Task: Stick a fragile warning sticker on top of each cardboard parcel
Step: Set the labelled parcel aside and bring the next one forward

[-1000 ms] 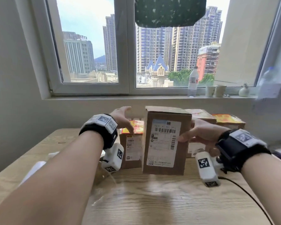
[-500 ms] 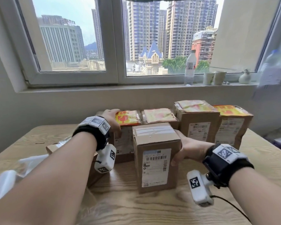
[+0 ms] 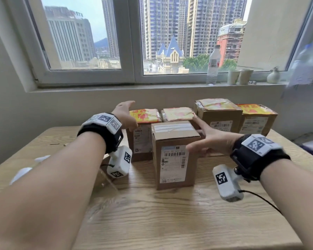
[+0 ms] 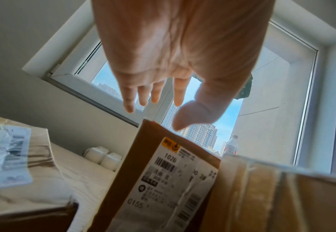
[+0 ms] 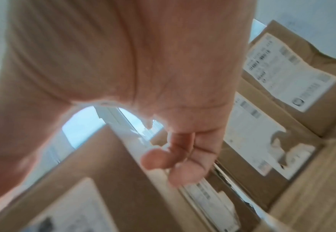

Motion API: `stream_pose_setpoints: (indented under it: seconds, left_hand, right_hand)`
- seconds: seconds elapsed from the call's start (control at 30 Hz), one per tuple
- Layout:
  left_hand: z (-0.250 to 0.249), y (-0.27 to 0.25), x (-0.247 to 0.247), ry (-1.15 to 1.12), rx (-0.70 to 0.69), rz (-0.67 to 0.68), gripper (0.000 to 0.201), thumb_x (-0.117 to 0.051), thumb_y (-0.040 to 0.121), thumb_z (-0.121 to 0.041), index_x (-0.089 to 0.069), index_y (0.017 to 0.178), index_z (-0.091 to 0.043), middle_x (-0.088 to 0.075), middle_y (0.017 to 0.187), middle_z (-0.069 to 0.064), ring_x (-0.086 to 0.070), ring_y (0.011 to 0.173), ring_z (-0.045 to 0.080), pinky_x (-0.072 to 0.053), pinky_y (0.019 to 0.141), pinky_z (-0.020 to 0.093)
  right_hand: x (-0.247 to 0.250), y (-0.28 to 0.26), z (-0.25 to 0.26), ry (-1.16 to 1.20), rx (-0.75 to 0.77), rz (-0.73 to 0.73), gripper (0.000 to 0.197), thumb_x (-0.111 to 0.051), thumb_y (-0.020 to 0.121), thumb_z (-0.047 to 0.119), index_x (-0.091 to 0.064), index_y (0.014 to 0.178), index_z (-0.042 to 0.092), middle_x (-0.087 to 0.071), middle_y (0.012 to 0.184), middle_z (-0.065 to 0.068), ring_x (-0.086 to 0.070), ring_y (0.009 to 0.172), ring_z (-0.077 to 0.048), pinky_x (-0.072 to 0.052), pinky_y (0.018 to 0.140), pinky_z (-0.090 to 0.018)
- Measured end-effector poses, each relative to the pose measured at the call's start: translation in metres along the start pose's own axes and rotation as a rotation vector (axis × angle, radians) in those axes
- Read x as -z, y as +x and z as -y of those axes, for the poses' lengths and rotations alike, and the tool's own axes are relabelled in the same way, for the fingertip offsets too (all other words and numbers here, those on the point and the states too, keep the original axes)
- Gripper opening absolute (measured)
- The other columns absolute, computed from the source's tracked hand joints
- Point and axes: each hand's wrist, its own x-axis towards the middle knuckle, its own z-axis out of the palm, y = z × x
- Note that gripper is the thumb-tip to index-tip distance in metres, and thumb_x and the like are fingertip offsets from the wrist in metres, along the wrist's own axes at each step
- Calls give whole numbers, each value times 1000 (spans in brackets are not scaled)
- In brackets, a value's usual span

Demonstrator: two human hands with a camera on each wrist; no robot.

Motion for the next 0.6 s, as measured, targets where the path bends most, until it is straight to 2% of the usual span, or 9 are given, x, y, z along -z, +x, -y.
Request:
stream_pose_setpoints:
  seconds: [0.07,0.13,0.2,0.23,0.27,0.3,0.4,0.5,0.6]
  left_hand:
    - [-2,-15,10,-27,3,-54,88,-71,69,-4,-33,147,-22,-33,151,7,-40,132,24,-41,94,29]
    - [0,-31,22,-57,21,-93,77,-68,72,-5,-41,142,-22,-39,146,7,-48,123,23,-45,85,28]
    - [8,-45,35,-76,31,-104,67,-68,75,-5,-48,137,-21,-46,141,6,-52,114,20,-47,79,27]
    - [14,-52,42,-81,35,-106,63,-68,76,-5,-52,134,-21,-48,139,6,-52,116,20,-46,82,27]
    - [21,-59,49,-89,45,-105,58,-68,76,-6,-55,131,-21,-51,137,6,-52,119,21,-45,86,27]
    - [29,-67,57,-96,57,-106,54,-67,77,-6,-57,128,-20,-54,134,5,-52,119,21,-43,90,28]
    - [62,-90,74,-114,121,-101,44,-65,79,-4,-64,120,-19,-62,124,6,-57,115,21,-44,92,27]
    - [103,-109,82,-147,207,-92,39,-63,80,-2,-68,116,-17,-66,117,9,-58,98,19,-46,74,26]
    - [152,-125,78,-230,333,-93,33,-62,81,-3,-71,110,-17,-67,107,11,-53,88,20,-44,65,26]
  right_hand:
    - [-1,-13,26,-81,67,-203,121,-85,58,55,-9,151,44,-38,148,-8,-59,92,-18,-47,59,-24]
    - [-7,-25,54,-95,209,-501,86,-75,73,54,-33,145,32,-51,133,-4,-58,102,-19,-49,71,-29]
    - [-22,-29,77,-61,370,-729,37,-71,83,37,-57,115,24,-62,105,3,-60,92,-13,-55,81,-39]
    - [-34,-31,86,-82,419,-751,17,-69,86,29,-62,100,23,-64,93,5,-61,83,-10,-56,81,-41]
    - [-48,-31,95,-106,456,-711,4,-67,87,22,-64,88,23,-66,84,4,-61,73,-9,-58,77,-42]
    - [-64,-31,101,-122,473,-631,7,-66,88,18,-65,81,22,-69,79,0,-62,66,-11,-59,70,-42]
    - [-119,-25,114,-143,416,-247,8,-65,90,13,-70,85,11,-74,81,-14,-67,62,-19,-61,66,-40]
    - [-178,-4,114,-255,265,61,12,-63,91,11,-73,90,5,-75,87,-14,-74,77,-23,-61,76,-38]
    - [-222,23,105,-349,106,157,17,-56,91,3,-73,92,3,-74,83,-8,-72,74,-19,-61,79,-35]
